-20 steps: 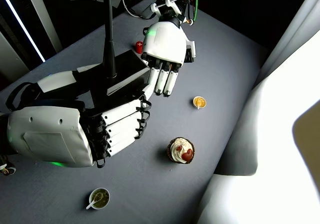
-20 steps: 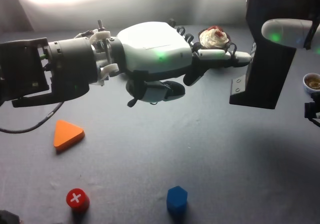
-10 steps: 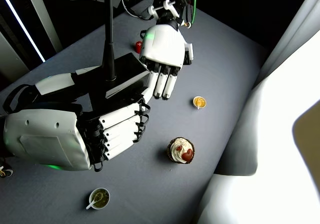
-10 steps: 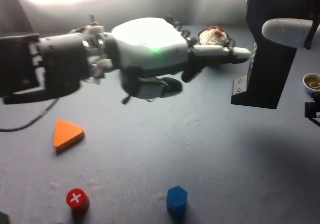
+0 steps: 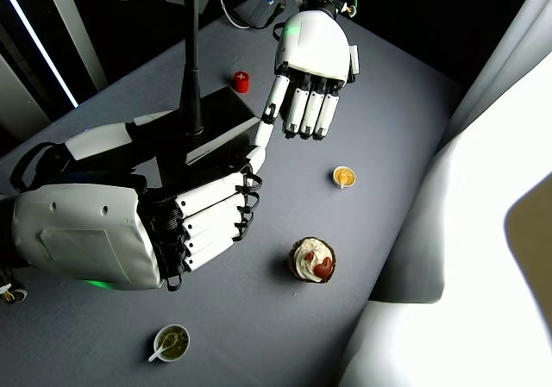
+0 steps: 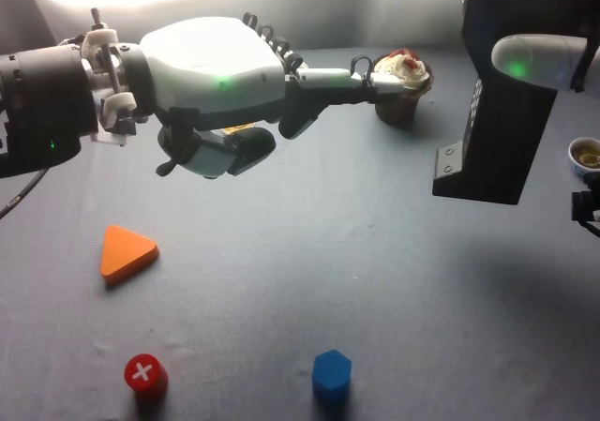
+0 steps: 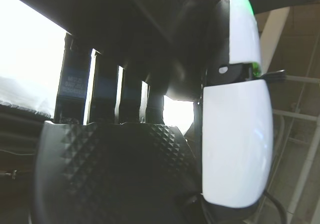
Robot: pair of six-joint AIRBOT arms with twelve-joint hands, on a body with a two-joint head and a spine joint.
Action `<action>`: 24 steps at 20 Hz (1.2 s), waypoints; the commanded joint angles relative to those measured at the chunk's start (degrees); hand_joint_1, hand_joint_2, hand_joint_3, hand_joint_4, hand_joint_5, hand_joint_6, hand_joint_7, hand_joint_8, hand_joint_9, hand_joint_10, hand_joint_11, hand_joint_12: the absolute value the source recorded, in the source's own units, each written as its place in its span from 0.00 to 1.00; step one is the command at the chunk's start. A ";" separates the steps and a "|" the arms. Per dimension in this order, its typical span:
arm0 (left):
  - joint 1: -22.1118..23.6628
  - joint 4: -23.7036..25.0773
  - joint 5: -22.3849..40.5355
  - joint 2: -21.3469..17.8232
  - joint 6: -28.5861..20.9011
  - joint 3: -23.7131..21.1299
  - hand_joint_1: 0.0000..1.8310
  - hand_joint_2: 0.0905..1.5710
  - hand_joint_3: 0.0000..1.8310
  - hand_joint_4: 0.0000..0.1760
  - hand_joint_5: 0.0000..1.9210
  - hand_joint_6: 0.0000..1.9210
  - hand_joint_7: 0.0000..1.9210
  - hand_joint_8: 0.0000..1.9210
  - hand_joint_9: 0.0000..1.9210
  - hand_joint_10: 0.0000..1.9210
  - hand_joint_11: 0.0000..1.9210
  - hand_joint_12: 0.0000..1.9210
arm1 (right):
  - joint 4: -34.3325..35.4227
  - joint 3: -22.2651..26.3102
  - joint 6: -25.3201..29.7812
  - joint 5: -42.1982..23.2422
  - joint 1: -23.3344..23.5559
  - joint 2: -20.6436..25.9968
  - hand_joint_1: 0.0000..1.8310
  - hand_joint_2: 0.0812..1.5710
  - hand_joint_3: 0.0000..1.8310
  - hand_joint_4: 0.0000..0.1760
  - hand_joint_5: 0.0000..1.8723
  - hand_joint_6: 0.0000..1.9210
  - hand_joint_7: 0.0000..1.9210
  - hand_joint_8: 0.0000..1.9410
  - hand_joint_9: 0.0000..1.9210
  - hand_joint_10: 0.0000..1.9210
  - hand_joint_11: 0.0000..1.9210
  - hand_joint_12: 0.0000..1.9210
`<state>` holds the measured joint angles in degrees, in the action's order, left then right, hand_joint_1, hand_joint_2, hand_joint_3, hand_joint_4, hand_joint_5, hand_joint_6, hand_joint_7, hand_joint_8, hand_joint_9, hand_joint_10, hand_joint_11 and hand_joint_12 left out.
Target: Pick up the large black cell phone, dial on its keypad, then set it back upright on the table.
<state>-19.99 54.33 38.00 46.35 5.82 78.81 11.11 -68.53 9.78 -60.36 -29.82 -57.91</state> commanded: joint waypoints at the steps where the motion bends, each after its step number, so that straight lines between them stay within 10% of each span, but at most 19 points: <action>1: 1.19 -2.98 3.50 0.53 0.42 -0.12 0.81 0.58 0.40 0.94 0.02 0.00 0.32 0.89 0.32 1.00 0.38 1.00 | 0.88 -0.18 1.05 -8.58 0.79 0.91 0.80 0.69 0.00 0.00 0.50 0.45 0.47 0.51 0.49 0.60 0.43 0.81; 3: 1.21 -3.45 2.81 1.94 1.15 0.07 0.81 0.58 0.40 0.92 0.02 0.00 0.32 0.89 0.32 1.00 0.38 1.00 | 0.88 -0.17 1.05 -8.58 0.79 0.91 0.81 0.69 0.00 0.00 0.50 0.44 0.47 0.51 0.50 0.57 0.43 0.84; 5: 1.25 -3.74 1.98 3.75 1.81 0.37 0.71 0.71 0.21 0.90 0.02 0.00 0.32 0.88 0.38 1.00 0.37 1.00 | 0.88 -0.18 0.99 -8.59 0.79 0.91 0.81 0.69 0.00 0.00 0.51 0.42 0.47 0.51 0.49 0.59 0.42 0.85; 8: 1.63 -5.87 0.60 7.26 4.49 1.87 0.79 0.64 0.30 0.89 0.02 0.00 0.32 0.86 0.32 1.00 0.37 1.00 | 0.88 -0.15 0.94 -8.59 0.79 0.92 0.75 0.70 0.00 0.00 0.51 0.46 0.48 0.52 0.49 0.65 0.44 0.66; 11: 2.47 -5.74 0.48 10.07 4.68 4.03 0.73 0.67 0.26 0.93 0.02 0.00 0.32 0.88 0.37 1.00 0.39 1.00 | 0.88 -0.13 0.94 -8.59 0.79 0.92 0.81 0.69 0.00 0.00 0.52 0.41 0.47 0.52 0.49 0.58 0.43 0.83; 13: 2.71 -5.74 0.07 10.29 4.61 4.19 0.78 0.65 0.30 0.92 0.02 0.00 0.31 0.87 0.32 1.00 0.39 1.00 | 0.88 -0.17 0.94 -8.59 0.79 0.92 0.76 0.69 0.00 0.00 0.51 0.46 0.48 0.52 0.49 0.63 0.43 0.71; 23: 2.73 1.58 4.49 1.18 -5.42 -0.26 0.70 0.76 0.13 0.91 0.03 0.00 0.31 0.88 0.37 1.00 0.38 1.00 | 0.88 0.97 0.45 -8.67 0.79 1.63 0.75 0.69 0.00 0.00 0.51 0.46 0.49 0.50 0.49 0.66 0.44 0.67; 24: 2.73 2.86 5.12 0.43 -7.80 -0.42 0.70 0.77 0.10 0.90 0.03 0.00 0.31 0.88 0.37 1.00 0.38 1.00 | 0.88 1.12 0.42 -8.67 0.79 1.69 0.80 0.69 0.00 0.00 0.52 0.41 0.49 0.48 0.50 0.59 0.43 0.80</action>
<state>-18.72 60.45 38.76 46.19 -2.96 78.56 11.14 -67.24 9.06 -60.40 -29.82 -57.17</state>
